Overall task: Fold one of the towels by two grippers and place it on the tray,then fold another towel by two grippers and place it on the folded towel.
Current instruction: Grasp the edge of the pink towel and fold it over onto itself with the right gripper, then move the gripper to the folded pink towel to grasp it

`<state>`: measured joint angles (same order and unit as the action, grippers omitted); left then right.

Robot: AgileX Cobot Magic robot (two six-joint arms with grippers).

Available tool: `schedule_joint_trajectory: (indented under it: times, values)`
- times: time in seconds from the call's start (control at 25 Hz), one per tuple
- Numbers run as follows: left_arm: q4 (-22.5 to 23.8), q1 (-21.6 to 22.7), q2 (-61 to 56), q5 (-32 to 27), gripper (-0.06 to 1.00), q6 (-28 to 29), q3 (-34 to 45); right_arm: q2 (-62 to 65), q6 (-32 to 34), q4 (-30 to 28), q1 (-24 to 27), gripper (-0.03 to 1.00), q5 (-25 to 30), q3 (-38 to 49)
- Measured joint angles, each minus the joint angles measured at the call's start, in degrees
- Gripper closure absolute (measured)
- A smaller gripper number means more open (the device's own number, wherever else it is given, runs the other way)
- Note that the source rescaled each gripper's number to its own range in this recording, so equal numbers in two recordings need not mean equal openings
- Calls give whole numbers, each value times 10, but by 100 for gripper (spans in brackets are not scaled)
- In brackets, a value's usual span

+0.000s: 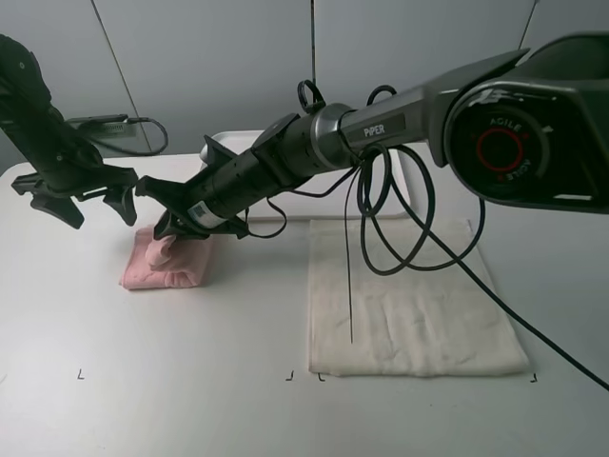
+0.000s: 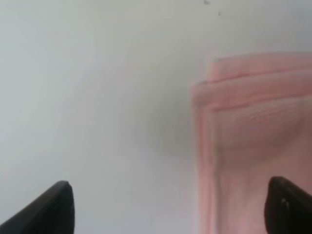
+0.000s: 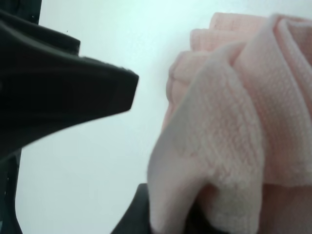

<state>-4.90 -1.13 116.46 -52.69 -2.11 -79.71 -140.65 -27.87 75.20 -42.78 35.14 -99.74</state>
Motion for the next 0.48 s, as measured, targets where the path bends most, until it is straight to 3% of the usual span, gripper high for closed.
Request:
schedule_joint_trajectory:
  times: [0.12, 0.2, 0.32, 0.48]
  values:
    - [-20, 4, 0, -20, -5, -14, -27, 0, 0, 0, 0, 88, 4, 0]
    - [-25, 4, 0, -31, -5, -20, -44, 0, 0, -1, 0, 76, 11, 0]
    - [-28, 4, 0, -46, -5, -24, -68, 0, 0, 6, 0, 50, 23, 0]
    - [-30, 4, 0, -59, -5, -31, -94, 0, -13, 68, 0, 44, 44, 0]
